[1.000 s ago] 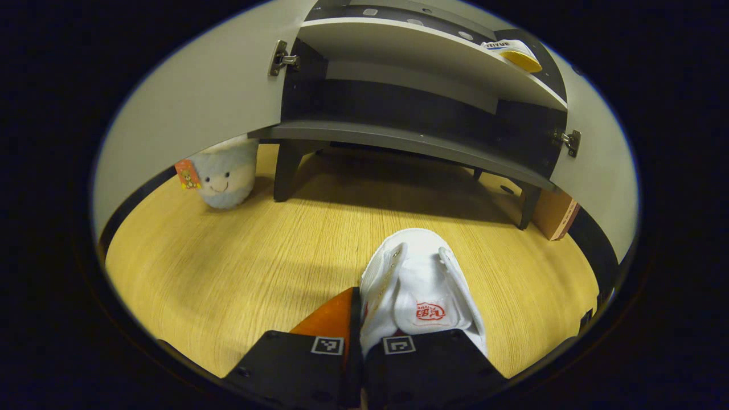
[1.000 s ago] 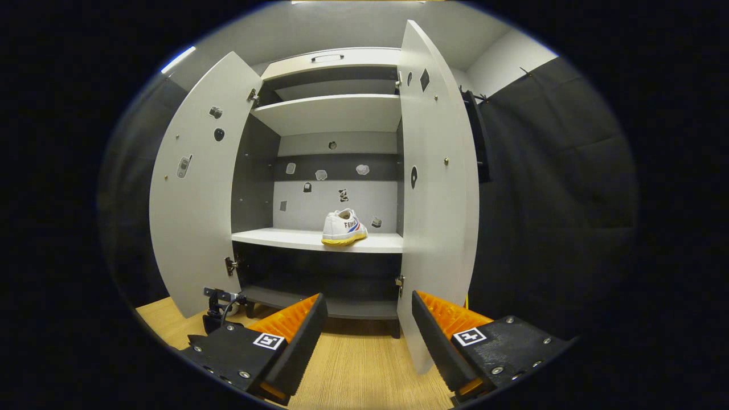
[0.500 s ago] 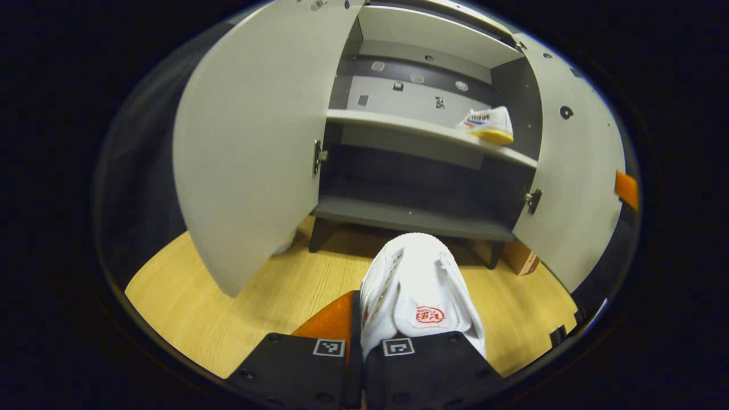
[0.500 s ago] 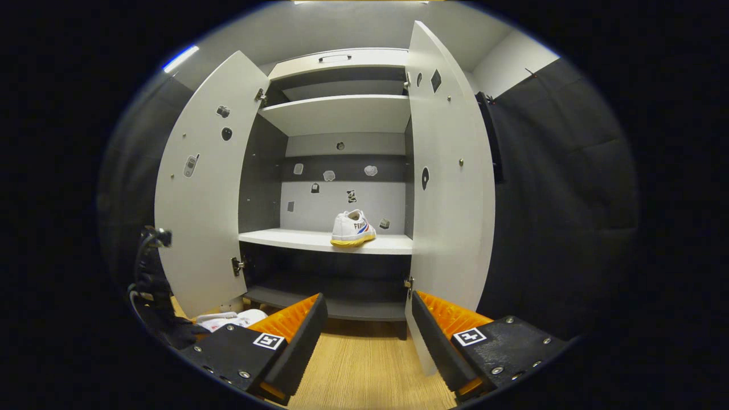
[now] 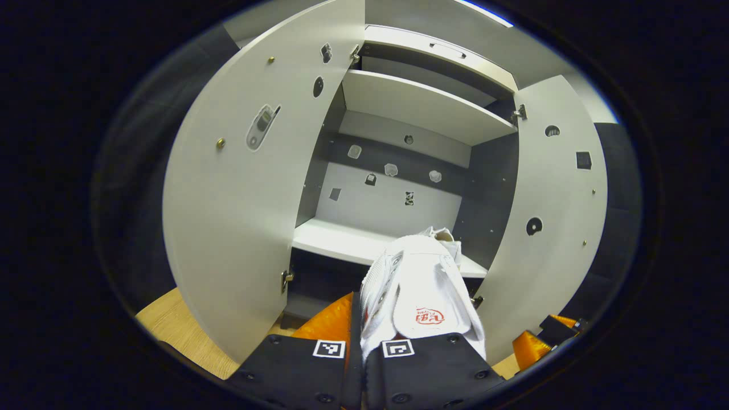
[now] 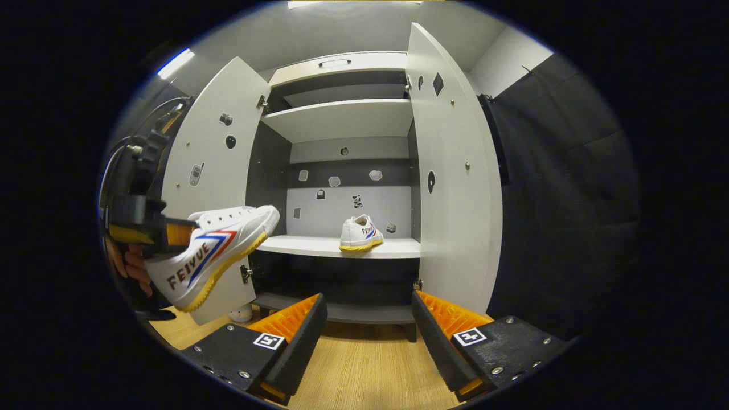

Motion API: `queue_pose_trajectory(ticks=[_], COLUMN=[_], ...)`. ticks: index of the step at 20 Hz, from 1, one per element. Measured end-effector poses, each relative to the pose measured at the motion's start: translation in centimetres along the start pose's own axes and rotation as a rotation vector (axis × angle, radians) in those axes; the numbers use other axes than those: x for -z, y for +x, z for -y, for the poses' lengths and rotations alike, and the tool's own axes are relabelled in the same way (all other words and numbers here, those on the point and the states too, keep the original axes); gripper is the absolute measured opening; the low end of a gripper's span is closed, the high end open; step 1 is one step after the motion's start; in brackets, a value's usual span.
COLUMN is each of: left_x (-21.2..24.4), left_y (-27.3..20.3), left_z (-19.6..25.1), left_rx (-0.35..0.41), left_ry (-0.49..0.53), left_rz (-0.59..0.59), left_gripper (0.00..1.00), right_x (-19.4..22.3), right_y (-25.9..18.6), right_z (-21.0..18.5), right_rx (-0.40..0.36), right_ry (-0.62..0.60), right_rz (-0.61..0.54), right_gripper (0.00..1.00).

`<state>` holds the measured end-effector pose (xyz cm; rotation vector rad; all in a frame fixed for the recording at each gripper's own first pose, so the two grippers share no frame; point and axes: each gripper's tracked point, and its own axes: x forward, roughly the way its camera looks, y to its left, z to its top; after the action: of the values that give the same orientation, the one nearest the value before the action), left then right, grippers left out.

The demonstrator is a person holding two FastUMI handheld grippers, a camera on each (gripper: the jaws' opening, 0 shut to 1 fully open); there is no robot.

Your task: Grab one shoe with the right hand and put it into the shoe cabinet, grab the other shoe with the left hand and put it into the shoe cabinet; then close the right door with the right hand and the left door with the left hand.

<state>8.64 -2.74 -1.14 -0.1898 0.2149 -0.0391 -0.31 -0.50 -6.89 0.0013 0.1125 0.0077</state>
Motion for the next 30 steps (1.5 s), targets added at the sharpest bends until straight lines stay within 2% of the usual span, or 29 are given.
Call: queue_pose_trajectory(ticks=[4,7,11,15,19,25,30], left_x=[-4.1,-5.6,-4.1,-1.0,1.4,2.8,2.9], left_y=[6.9,13.0,19.9,24.4,26.8,27.9,28.6], left_z=[0.8,1.0,0.6,-0.6,-1.6,-2.1,-2.0], left_rx=[-0.007,-0.029,-0.064,-0.123,-0.177,-0.191,-0.197], left_ry=[0.034,0.037,0.083,0.115,0.182,0.145,0.193], left_rz=[0.031,0.004,-0.098,-0.205,-0.28,-0.364,-0.4], left_gripper=[0.1,0.1,0.1,0.1,0.1,0.1,0.1], right_x=[-0.3,-0.5,-0.3,0.1,0.3,1.3,1.3], right_y=[-0.5,-0.8,-1.0,-1.0,-0.9,-0.5,-0.6], right_z=[0.3,1.3,2.9,4.3,4.9,4.7,4.3], right_rx=[0.014,0.04,0.074,0.11,0.121,0.116,0.107], right_ry=[0.014,0.012,0.027,0.025,0.028,0.037,0.025], right_rz=[0.008,0.015,0.012,0.005,0.003,-0.023,-0.022], right_gripper=[0.92,0.92,0.92,0.92,0.92,0.92,0.92])
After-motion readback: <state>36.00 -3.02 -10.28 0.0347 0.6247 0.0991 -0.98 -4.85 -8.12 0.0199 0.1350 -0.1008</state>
